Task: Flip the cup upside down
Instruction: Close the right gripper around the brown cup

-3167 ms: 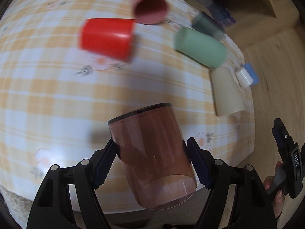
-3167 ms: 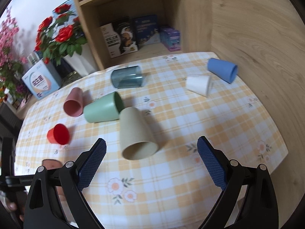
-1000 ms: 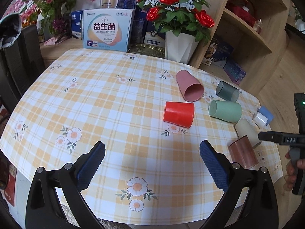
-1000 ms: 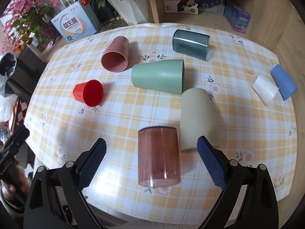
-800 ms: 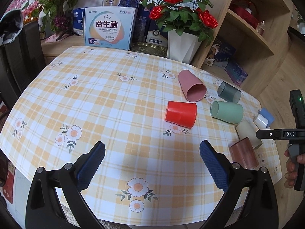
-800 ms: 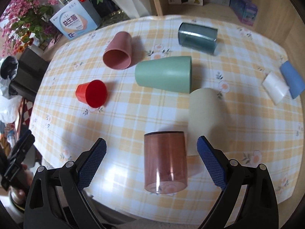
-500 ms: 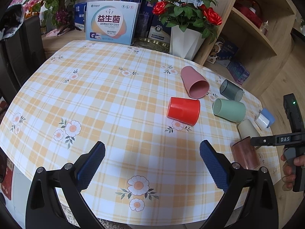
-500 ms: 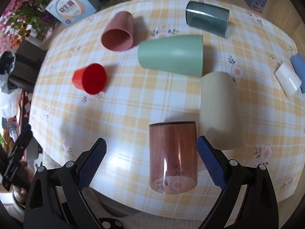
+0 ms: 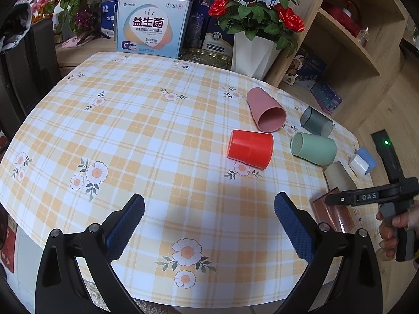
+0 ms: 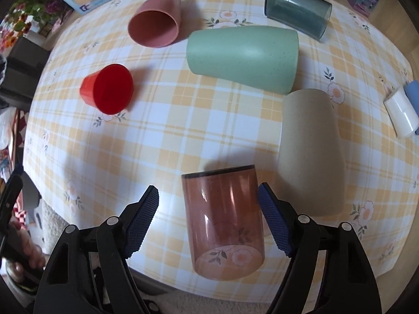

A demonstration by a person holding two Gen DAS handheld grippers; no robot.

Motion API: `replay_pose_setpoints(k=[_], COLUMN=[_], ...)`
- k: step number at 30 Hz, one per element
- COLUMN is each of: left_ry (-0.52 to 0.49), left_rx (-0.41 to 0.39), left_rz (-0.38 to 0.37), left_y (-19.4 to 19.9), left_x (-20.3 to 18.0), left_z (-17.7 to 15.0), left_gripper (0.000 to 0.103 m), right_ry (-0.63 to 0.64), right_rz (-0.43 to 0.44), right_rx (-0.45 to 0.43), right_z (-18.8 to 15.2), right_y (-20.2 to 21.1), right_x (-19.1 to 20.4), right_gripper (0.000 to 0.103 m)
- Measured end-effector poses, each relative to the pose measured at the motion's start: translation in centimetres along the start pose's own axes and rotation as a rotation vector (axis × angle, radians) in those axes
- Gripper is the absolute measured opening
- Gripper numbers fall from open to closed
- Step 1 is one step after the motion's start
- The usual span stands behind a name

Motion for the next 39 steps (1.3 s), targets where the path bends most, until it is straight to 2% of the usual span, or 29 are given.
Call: replay_pose_setpoints(k=[4, 9, 12, 23, 32, 39], left_ry=[0.001, 0.016, 0.020, 0.019, 0.036, 0.028], left_rx=[0.000, 0.003, 0.011, 0.025, 0.008, 0.007], left_rz=[-0.002, 0.010, 0.008, 0.021, 0.085, 0.102], left_y=[0.1, 0.0, -0.1, -0.3, 0.1, 0.6], left_x=[0.0, 0.3, 0.3, 0.6, 2.1, 1.9], left_z=[-0.1, -0.1, -0.2, -0.6, -0.1, -0.1], left_gripper=[0.097, 0.097, 0.097, 0.097, 0.097, 0.097], right_ry=[-0.040, -0.007, 0.010, 0.016, 0.032, 0.071], right_rz=[0.003, -0.003, 0.004, -0.004, -0.020, -0.032], right_rx=[0.057, 0.089, 0.090, 0.074, 0.006, -0.134], right_z=[0.1, 0.5, 0.7, 0.6, -0.5, -2.7], right_y=[-1.5, -2.2, -1.9, -1.8, -1.3, 1.7], right_x=[-0.6, -0.3, -0.1, -0.5, 0.1, 0.1], right_gripper=[0.075, 0.075, 0.062, 0.062, 0.062, 0.062])
Point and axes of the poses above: each gripper's, at about its wrist camera, not at the fingertips, and y roughly against the way its jaws point, x to its left, z to its top, the point moved 8 cm from there along -y, roughly the way its jaws point, and after that the axes turned 13 degrees about -x, right-handed, at the moved point
